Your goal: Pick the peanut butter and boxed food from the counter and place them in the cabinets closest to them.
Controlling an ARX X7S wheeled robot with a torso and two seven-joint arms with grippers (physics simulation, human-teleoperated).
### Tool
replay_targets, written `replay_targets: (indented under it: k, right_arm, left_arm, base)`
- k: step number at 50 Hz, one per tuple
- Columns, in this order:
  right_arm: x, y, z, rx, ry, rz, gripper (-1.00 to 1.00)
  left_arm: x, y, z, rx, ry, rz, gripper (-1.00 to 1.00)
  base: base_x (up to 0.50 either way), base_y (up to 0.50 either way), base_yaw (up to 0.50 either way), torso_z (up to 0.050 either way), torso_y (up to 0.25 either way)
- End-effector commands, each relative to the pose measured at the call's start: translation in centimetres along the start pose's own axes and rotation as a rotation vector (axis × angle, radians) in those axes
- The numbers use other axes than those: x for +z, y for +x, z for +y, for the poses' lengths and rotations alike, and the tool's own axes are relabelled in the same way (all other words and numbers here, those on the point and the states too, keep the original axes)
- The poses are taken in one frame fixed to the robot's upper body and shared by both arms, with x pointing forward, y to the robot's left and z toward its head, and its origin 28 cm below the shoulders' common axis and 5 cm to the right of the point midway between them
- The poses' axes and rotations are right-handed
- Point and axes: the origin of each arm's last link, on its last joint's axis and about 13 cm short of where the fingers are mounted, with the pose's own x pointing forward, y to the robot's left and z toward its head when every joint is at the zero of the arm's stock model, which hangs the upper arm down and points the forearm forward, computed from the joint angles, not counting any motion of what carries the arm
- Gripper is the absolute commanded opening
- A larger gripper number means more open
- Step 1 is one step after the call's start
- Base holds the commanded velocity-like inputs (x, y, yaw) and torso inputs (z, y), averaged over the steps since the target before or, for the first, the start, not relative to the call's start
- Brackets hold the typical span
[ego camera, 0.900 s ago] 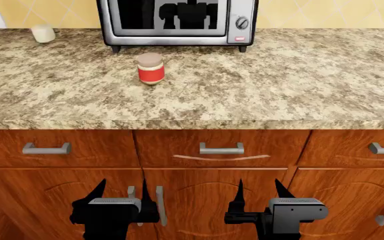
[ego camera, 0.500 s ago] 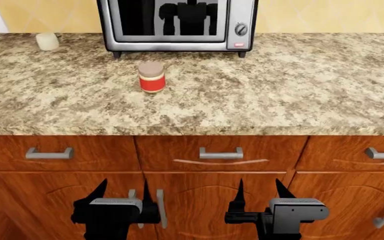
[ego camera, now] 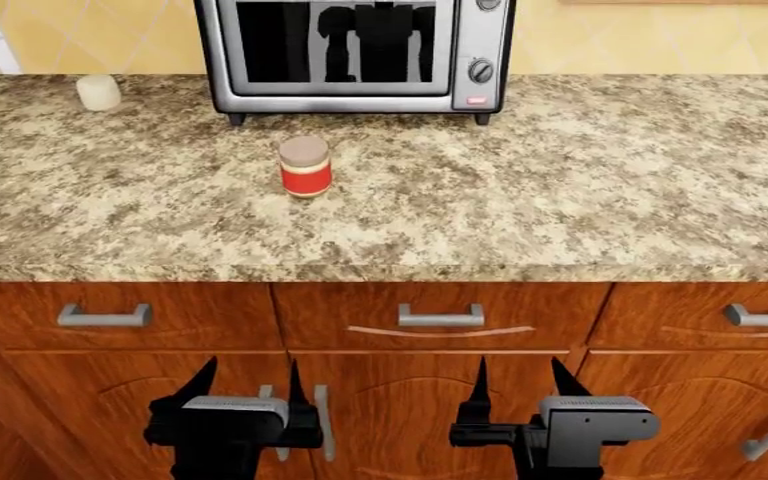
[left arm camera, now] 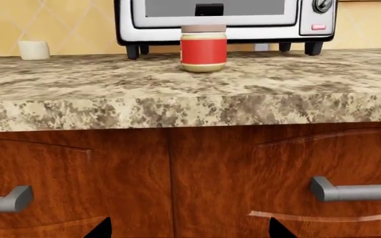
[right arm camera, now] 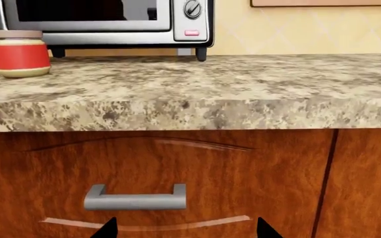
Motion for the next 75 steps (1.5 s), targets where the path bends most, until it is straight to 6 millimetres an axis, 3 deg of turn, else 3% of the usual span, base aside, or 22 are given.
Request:
replay_targets:
  k: [1, 43, 57, 61, 68, 75]
  right_arm:
    - [0.1, 0.0, 0.0, 0.002, 0.005, -0.006, 1.00]
    - [0.0, -0.2, 0.0, 0.003, -0.011, -0.011, 1.00]
    - [0.4, 0.0, -0.2, -0.001, 0.018, 0.011, 1.00]
    - [2.6, -0.2, 0.1, -0.018, 0.036, 0.005, 1.00]
    - [10.1, -0.5, 0.3, -0.032, 0.056, -0.124, 1.00]
    - [14.9, -1.0, 0.2, -0.020, 0.068, -0.221, 1.00]
  left_arm:
    - [0.0, 0.0, 0.0, -0.001, 0.007, 0.005, 1.00]
    - [-0.1, 0.0, 0.0, 0.022, 0.003, 0.008, 1.00]
    - [0.2, 0.2, 0.1, 0.022, 0.018, 0.022, 1.00]
    - [2.2, -0.1, 0.2, 0.022, 0.040, 0.004, 1.00]
    - [9.3, -1.2, 0.7, 0.044, 0.046, -0.084, 1.00]
    - [14.0, -1.9, 0.8, 0.045, 0.097, -0.162, 1.00]
  base:
    - [0.00, 0.00, 0.00, 0.050, 0.000]
    - [0.00, 0.47, 0.00, 0.001, 0.000]
    - [0.00, 0.02, 0.00, 0.000, 0.000]
    - [0.00, 0.00, 0.00, 0.000, 0.000]
    - [0.00, 0.00, 0.00, 0.000, 0.000]
    - [0.00, 0.00, 0.00, 0.000, 0.000]
